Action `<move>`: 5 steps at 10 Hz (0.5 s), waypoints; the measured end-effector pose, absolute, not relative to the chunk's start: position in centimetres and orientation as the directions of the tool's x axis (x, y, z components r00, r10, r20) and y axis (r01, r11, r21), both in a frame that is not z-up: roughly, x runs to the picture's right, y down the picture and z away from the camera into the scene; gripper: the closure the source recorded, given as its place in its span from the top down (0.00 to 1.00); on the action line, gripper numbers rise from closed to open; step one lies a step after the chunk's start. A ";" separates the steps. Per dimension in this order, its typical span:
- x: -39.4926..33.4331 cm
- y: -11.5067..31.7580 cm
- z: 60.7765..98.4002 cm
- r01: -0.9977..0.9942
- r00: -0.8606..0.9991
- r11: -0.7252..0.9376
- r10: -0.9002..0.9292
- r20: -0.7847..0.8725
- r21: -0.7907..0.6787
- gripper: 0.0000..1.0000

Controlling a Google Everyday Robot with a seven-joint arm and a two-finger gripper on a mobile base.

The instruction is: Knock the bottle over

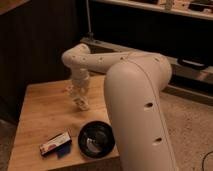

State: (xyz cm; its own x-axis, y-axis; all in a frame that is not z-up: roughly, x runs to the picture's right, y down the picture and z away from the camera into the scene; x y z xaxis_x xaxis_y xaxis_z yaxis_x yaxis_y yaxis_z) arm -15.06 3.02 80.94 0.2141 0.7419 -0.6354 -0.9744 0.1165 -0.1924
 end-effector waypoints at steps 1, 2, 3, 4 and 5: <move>-16.8 3.9 79.9 -0.959 0.252 0.096 0.724 -0.642 -0.268 0.00; -18.7 4.8 78.7 -0.930 0.289 0.046 0.704 -0.648 -0.365 0.00; -19.9 5.3 77.6 -0.901 0.309 -0.003 0.697 -0.647 -0.434 0.00; -21.0 5.5 76.5 -0.867 0.327 -0.051 0.693 -0.642 -0.496 0.05; -21.5 5.6 76.1 -0.856 0.334 -0.060 0.692 -0.639 -0.513 0.14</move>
